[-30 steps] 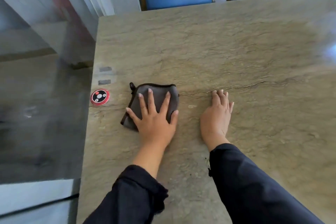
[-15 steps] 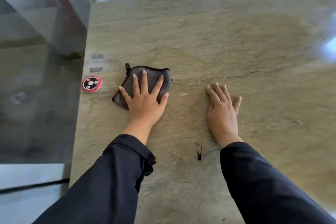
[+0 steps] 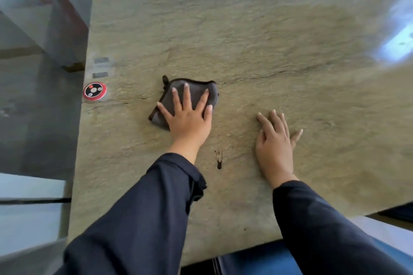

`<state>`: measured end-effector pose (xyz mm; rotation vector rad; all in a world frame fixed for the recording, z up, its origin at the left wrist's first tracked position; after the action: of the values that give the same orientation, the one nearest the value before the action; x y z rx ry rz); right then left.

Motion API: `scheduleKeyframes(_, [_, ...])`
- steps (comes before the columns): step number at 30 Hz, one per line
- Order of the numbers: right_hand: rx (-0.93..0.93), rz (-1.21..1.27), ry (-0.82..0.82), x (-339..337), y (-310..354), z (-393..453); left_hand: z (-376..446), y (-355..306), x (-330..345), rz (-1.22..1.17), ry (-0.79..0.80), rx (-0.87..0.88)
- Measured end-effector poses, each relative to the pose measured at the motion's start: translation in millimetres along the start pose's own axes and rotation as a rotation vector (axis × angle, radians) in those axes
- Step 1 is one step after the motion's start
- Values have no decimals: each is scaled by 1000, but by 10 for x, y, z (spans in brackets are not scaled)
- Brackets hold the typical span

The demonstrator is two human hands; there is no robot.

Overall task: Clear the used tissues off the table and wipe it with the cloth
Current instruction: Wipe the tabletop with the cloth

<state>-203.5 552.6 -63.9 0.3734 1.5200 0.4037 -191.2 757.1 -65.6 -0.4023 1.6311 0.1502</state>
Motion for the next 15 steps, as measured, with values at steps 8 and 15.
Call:
scheduleKeyframes(8, [3,46,-16,-9,-7,28,-833,-232,120,92,33,315])
scheduleKeyframes(15, [-306,227,-87,-44,575,-210,-900,298,-159,-521,-129,264])
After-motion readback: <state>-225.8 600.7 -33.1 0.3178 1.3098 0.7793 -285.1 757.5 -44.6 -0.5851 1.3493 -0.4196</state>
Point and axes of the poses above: each hand's wrist, its own z-axis towards the middle knuckle, its own x-axis out of the palm, y = z × x, the point moved 2 cm from there along z, towards the middle knuckle, and after that the axes turned 3 degrees about z, right-handed, at the moved point
